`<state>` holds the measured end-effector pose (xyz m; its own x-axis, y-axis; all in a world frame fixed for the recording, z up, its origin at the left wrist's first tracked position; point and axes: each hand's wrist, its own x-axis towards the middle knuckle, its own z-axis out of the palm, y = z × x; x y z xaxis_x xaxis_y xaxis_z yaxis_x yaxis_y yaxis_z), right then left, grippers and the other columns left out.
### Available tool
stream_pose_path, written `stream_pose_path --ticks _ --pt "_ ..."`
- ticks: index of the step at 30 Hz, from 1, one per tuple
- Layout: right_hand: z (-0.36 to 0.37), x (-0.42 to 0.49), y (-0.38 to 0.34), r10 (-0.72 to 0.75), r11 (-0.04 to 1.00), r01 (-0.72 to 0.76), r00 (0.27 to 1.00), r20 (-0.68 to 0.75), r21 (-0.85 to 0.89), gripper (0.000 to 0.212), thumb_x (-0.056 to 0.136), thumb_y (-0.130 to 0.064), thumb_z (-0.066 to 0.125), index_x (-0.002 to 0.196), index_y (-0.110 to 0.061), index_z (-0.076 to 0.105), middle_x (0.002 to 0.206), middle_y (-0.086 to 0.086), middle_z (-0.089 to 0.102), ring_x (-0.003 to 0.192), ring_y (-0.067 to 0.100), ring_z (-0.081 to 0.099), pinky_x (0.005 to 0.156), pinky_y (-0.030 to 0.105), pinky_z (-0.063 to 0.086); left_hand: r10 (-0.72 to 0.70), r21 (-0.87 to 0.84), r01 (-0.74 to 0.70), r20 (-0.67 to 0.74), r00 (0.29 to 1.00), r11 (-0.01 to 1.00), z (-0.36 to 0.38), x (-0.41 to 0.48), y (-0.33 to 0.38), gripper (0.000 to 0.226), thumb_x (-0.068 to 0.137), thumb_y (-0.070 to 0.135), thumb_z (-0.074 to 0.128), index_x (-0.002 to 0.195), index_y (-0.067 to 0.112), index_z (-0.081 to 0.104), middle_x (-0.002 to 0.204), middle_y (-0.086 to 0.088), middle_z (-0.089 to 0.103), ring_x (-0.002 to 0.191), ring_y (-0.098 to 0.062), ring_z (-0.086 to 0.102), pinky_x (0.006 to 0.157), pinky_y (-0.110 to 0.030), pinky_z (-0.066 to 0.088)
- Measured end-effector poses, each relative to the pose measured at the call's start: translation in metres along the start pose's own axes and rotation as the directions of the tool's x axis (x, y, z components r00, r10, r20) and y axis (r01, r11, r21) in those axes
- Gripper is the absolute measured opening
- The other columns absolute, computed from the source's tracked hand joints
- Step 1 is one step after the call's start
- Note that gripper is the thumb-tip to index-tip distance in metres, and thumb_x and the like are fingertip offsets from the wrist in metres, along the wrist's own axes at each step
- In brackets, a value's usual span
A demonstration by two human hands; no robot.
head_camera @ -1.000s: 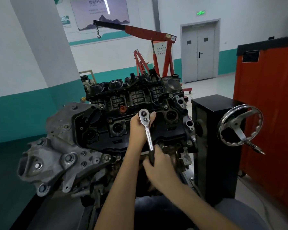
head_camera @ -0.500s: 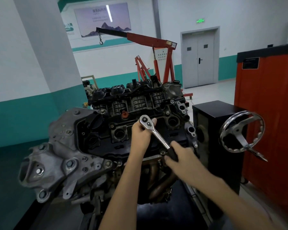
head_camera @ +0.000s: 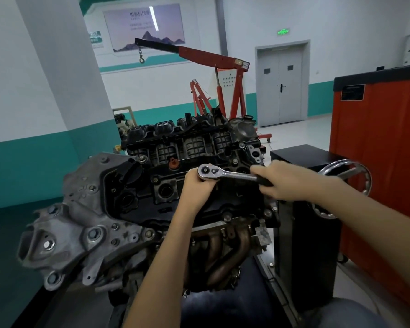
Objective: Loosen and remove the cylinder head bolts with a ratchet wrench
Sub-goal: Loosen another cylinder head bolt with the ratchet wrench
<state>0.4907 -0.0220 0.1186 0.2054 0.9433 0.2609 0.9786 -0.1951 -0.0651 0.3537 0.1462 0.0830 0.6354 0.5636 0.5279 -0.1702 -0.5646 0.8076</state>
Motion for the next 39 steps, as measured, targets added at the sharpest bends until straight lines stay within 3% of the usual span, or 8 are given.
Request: stream_pose_path --ticks 4,7,12,20,24,29,34,39 --pt "0.033 -0.012 -0.014 0.101 0.984 -0.079 0.985 -0.140 0.157 0.013 0.088 -0.023 0.058 0.091 -0.023 0.045 0.070 -0.002 0.054 0.056 0.007 0.054 0.048 0.019 0.038 -0.032 -0.083 0.020 -0.135 0.990 0.996 0.009 -0.009 -0.007 0.043 0.091 0.005 0.056 0.065 0.037 0.069 0.066 0.010 0.058 0.067 -0.005 0.051 0.065 -0.020 0.040" --pt "0.094 -0.033 -0.073 0.335 0.818 -0.161 0.914 -0.231 0.553 0.017 0.086 -0.024 0.059 0.085 -0.025 0.041 0.065 -0.001 0.050 0.051 0.006 0.048 0.046 0.015 0.037 -0.077 -0.118 0.056 -0.178 0.981 0.991 0.017 -0.007 -0.011 0.041 0.091 0.012 0.063 0.052 0.022 0.055 0.051 0.015 0.046 0.058 -0.005 0.044 0.062 -0.025 0.037" --pt "0.135 -0.006 -0.161 0.506 0.559 -0.181 0.848 -0.160 0.809 0.033 0.090 -0.017 0.050 0.120 -0.008 0.041 0.075 -0.001 0.048 0.065 0.014 0.050 0.056 0.020 0.037 -0.010 -0.152 -0.013 -0.149 0.989 0.988 0.010 -0.010 -0.011 0.042 0.091 0.015 0.065 0.064 0.014 0.033 0.061 0.003 0.028 0.059 -0.009 0.027 0.056 -0.022 0.028" --pt "0.033 -0.021 -0.020 0.096 0.954 -0.083 0.995 -0.031 0.287 0.016 0.089 -0.013 0.056 0.093 -0.025 0.046 0.071 -0.002 0.053 0.057 0.012 0.057 0.051 0.022 0.045 -0.065 0.002 0.065 -0.010 0.998 0.998 0.004 0.005 0.001 0.043 0.087 0.004 0.057 0.050 0.024 0.048 0.050 0.011 0.042 0.056 -0.008 0.039 0.057 -0.022 0.034" --pt "0.008 -0.001 -0.007 0.015 0.998 -0.023 0.994 -0.111 -0.066 0.017 0.090 -0.022 0.056 0.104 -0.022 0.046 0.066 -0.008 0.044 0.056 0.005 0.045 0.049 0.018 0.031 -0.049 -0.060 0.044 -0.089 0.995 0.997 0.001 -0.008 0.000 0.044 0.090 0.008 0.055 0.056 0.036 0.061 0.055 0.013 0.050 0.057 -0.003 0.044 0.055 -0.015 0.037" --pt "0.091 -0.034 -0.084 0.343 0.828 -0.159 0.902 -0.262 0.538 0.022 0.086 -0.021 0.058 0.086 -0.027 0.038 0.062 0.000 0.050 0.050 0.013 0.049 0.048 0.023 0.044 -0.132 -0.159 0.103 -0.180 0.975 0.982 0.014 -0.012 -0.001 0.048 0.091 0.012 0.064 0.050 0.027 0.043 0.052 0.015 0.040 0.055 -0.004 0.037 0.058 -0.020 0.034" --pt "0.129 -0.009 -0.165 0.495 0.598 -0.150 0.842 -0.215 0.788 0.023 0.089 -0.016 0.051 0.110 -0.020 0.040 0.074 -0.004 0.049 0.062 0.010 0.050 0.058 0.029 0.043 -0.071 -0.206 0.040 -0.144 0.987 0.978 0.010 -0.013 -0.001 0.042 0.092 0.004 0.061 0.067 0.015 0.029 0.064 0.001 0.025 0.060 -0.008 0.025 0.061 -0.027 0.027" --pt "0.078 -0.030 -0.066 0.225 0.859 -0.137 0.966 -0.125 0.493 0.025 0.086 -0.011 0.055 0.110 -0.012 0.048 0.069 -0.001 0.049 0.052 0.010 0.049 0.045 0.015 0.035 -0.076 -0.053 0.074 -0.036 0.996 0.996 0.001 -0.002 0.000 0.047 0.088 0.005 0.061 0.052 0.025 0.038 0.052 0.012 0.035 0.056 -0.007 0.033 0.060 -0.026 0.031"
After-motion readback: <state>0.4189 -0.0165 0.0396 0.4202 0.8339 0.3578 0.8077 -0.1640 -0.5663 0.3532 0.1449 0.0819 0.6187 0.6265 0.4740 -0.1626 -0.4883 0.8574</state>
